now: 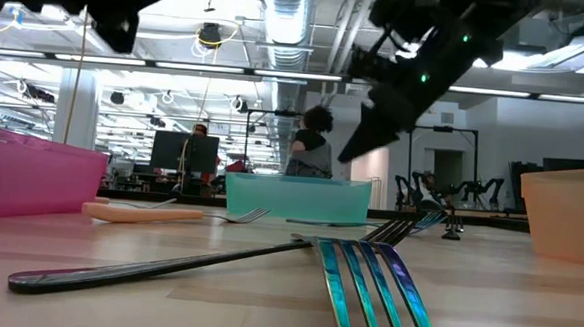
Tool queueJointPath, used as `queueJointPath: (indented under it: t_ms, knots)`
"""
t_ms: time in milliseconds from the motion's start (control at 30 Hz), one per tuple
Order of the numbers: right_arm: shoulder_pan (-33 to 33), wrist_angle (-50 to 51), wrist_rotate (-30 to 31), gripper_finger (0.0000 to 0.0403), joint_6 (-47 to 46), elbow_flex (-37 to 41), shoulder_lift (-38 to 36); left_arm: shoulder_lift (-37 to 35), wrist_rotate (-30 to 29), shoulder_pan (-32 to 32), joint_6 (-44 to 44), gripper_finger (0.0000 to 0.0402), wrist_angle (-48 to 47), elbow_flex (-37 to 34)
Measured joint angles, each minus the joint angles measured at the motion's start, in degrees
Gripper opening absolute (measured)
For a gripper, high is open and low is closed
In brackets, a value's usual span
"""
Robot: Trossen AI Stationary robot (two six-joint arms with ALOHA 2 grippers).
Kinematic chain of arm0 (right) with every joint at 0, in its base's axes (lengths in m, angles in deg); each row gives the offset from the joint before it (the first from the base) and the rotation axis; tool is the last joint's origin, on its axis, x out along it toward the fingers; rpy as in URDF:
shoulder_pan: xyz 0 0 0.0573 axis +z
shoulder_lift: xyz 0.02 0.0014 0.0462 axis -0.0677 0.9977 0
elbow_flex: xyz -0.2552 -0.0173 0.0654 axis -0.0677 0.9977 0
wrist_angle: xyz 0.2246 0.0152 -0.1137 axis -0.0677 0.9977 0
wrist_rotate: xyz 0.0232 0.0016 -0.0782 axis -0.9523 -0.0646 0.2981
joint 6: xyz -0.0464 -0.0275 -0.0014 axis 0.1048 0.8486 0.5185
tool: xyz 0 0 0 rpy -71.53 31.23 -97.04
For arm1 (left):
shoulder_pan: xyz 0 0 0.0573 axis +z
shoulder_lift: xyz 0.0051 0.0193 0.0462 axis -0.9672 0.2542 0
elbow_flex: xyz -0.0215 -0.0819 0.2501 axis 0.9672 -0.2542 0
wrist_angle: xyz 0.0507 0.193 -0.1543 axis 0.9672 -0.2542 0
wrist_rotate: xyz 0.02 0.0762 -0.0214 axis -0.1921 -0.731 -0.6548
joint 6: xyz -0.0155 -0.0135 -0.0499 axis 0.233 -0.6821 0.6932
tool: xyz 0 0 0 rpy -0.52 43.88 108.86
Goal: Sort silverware by color (type)
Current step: Put the blue fork into the blue bin
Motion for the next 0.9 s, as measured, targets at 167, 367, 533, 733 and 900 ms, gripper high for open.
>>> queueJointPath:
  t_ms: [167, 367, 533, 733, 900]
  knots:
    - [-0.09, -0.11, -0.1, 0.0245, -3.84, 0.0, 3.75, -1.62, -2.86, 0.0, 5.38, 0.0112, 3.02, -4.58]
    - [0.37, -0.02, -0.23, 0.0245, -8.7, -0.03, 8.18, -1.58, -3.34, 0.0, 7.28, 0.0112, 2.37, -5.37]
    - [1.21, 0.4, -0.54, 0.0245, -10.41, -0.02, 12.2, -1.58, -5.72, 0.0, 7.04, 0.0112, 2.36, -5.37]
    - [1.95, 1.09, 0.22, 0.0244, -12.54, -0.26, 14.75, -1.57, -8.33, 0.0, 6.93, 0.0112, 2.17, -5.37]
    - [1.95, 2.97, 0.0, 0.0218, -16.0, -0.26, 15.15, -1.57, -9.25, 0.0, 6.93, 0.0112, 2.03, -5.37]
